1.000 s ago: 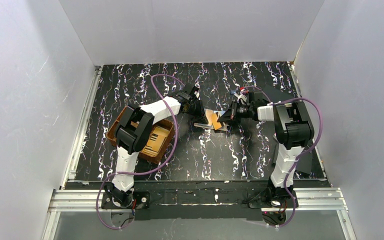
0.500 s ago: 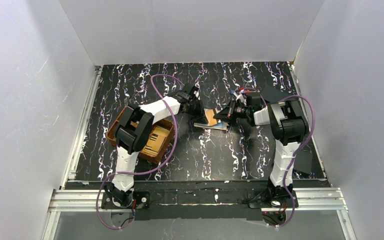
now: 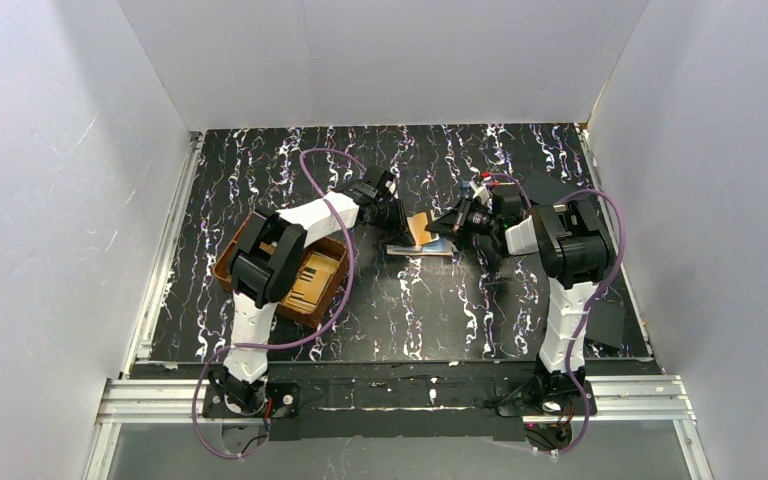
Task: Put the credit cards into the card holder
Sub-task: Insert the credit card into the card holder.
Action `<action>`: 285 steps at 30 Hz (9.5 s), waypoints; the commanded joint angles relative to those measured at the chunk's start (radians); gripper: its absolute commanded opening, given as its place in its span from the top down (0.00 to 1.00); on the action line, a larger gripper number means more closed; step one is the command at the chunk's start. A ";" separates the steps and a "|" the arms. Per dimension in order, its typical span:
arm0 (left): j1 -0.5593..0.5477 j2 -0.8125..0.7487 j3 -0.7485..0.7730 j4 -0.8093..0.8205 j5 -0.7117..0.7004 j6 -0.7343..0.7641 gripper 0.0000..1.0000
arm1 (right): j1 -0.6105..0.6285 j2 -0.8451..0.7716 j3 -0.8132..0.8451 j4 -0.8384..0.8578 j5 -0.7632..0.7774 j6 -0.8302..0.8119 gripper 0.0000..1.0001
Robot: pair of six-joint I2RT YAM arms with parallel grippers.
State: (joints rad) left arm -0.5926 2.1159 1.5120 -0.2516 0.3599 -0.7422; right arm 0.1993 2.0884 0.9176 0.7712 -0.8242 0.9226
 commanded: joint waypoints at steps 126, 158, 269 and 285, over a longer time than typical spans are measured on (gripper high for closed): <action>0.100 -0.033 -0.123 0.072 0.076 -0.046 0.91 | 0.092 -0.127 -0.036 -0.234 0.099 -0.127 0.62; 0.100 -0.040 -0.129 0.071 0.083 -0.036 0.91 | 0.057 -0.194 0.141 -0.650 0.152 -0.380 0.46; 0.102 0.004 -0.084 0.011 0.094 0.027 0.92 | -0.020 0.111 0.463 -1.000 -0.188 -0.800 0.99; 0.102 0.006 -0.088 0.027 0.100 0.015 0.92 | 0.011 0.116 0.391 -0.761 -0.200 -0.633 0.99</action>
State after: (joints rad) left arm -0.4866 2.1059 1.4166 -0.1940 0.4648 -0.7433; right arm 0.1898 2.2005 1.3693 -0.1558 -1.0702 0.2111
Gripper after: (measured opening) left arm 0.079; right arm 0.054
